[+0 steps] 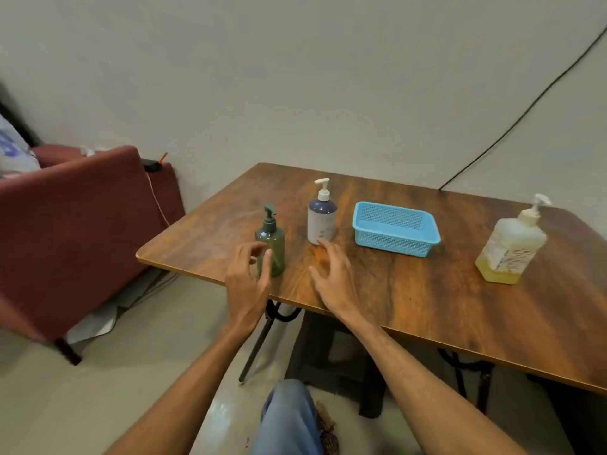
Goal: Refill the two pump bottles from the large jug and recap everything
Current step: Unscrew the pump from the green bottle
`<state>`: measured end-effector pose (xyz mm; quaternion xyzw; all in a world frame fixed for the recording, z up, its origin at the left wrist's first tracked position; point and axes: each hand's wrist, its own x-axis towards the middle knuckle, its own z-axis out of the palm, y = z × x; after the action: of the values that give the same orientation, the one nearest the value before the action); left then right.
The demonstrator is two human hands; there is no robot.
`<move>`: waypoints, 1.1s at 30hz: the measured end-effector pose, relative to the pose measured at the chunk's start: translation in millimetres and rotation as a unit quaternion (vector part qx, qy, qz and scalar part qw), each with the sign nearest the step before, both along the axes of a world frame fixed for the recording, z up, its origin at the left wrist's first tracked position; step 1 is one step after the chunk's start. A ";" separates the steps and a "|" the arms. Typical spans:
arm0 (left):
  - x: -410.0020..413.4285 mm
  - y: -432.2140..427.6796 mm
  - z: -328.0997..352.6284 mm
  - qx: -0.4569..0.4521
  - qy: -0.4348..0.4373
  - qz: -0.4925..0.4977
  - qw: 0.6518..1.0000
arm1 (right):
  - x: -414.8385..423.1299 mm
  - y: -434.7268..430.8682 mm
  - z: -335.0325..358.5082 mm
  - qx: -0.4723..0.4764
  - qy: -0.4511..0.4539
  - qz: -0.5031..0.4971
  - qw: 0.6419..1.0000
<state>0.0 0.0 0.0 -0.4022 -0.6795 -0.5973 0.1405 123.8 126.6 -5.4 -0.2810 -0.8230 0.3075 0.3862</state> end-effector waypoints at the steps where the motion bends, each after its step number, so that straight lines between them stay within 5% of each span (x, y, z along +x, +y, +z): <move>1: -4.8 3.0 -1.6 0.007 -0.014 0.002 1.000 | -7.3 0.6 -1.3 -0.009 0.010 0.013 1.000; 6: -24.3 15.5 -10.4 -0.049 -0.103 0.005 0.993 | -38.1 -1.6 -3.9 -0.081 -0.027 0.054 0.995; 14: -46.9 32.2 -9.8 -0.104 -0.135 -0.136 0.976 | -64.2 6.1 -3.8 -0.162 -0.019 0.174 0.971; 33: 89.9 119.9 18.2 -0.145 -0.127 -0.367 0.910 | 100.5 78.6 2.0 -0.138 0.046 0.014 0.989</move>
<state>89.9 119.9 18.2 -0.5596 -0.5752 -0.5481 -0.2356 224.3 205.2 -3.4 -0.3054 -0.7582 0.4363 0.3763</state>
